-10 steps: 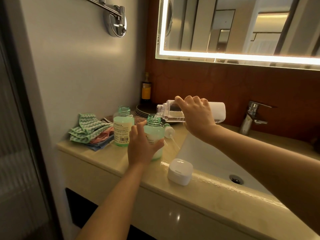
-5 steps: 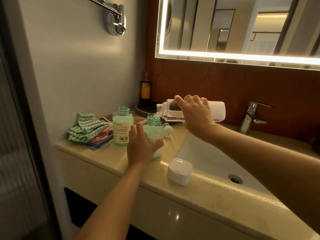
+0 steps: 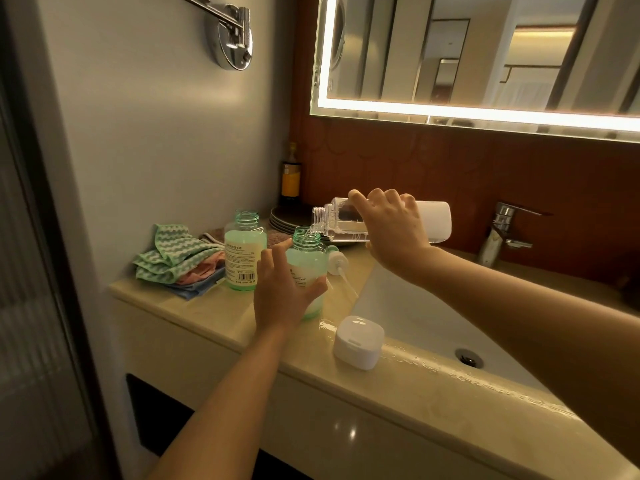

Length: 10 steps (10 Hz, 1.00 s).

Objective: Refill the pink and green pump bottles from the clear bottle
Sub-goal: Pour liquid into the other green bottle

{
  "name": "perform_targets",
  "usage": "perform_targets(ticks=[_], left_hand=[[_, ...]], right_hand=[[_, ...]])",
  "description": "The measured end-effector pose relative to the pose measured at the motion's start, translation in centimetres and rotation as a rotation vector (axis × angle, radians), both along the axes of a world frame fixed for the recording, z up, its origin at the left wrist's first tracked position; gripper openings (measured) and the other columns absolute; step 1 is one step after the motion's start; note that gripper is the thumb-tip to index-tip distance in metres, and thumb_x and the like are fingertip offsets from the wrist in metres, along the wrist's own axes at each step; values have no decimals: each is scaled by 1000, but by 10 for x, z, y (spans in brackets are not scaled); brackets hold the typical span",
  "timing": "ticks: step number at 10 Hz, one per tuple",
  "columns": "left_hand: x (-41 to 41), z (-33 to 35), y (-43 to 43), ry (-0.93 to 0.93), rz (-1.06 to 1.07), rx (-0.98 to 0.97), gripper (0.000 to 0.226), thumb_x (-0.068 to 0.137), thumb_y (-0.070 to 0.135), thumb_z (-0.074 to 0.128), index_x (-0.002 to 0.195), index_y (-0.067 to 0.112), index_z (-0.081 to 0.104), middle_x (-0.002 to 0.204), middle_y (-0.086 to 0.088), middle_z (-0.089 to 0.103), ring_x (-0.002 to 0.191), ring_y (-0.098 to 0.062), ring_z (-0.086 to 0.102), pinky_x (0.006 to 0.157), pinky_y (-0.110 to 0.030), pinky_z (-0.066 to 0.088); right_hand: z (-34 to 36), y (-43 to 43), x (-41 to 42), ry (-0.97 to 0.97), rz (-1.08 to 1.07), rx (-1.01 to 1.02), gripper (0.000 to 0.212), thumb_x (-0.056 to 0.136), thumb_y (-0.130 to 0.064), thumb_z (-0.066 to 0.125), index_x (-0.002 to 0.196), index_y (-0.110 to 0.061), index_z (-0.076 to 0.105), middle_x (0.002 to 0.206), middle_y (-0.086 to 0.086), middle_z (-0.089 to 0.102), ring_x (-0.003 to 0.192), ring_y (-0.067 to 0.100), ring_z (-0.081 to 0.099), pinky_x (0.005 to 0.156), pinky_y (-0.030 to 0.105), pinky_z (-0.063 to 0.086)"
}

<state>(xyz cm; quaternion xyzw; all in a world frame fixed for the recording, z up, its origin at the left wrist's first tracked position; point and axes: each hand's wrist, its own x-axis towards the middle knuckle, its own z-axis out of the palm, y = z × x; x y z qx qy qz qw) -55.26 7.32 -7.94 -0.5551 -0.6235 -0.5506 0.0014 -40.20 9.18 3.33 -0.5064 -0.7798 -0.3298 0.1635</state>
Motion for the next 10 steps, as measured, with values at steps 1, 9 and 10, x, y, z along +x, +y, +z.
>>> perform_targets(ticks=[1,9,10], left_hand=[[0,0,0,4,-1,8,78,67,43,76,128,17,36,128,-9,44,114,-24,45,80,-36,50],[-1,-2,0,20,-1,11,78,68,46,74,129,18,36,128,-9,44,113,-23,45,75,-33,48],[-1,-2,1,28,2,12,78,68,46,74,130,18,35,129,-9,44,114,-23,45,75,-33,48]], right_hand=[[0,0,0,-4,-3,-6,64,84,-13,60,138,-19,26,130,11,47,117,29,44,101,44,33],[3,-2,-1,-37,-15,1,67,83,-11,60,139,-19,25,130,11,47,117,29,43,101,45,32],[4,-2,-1,-39,-16,-1,67,84,-11,59,140,-19,24,131,10,46,118,29,42,102,45,31]])
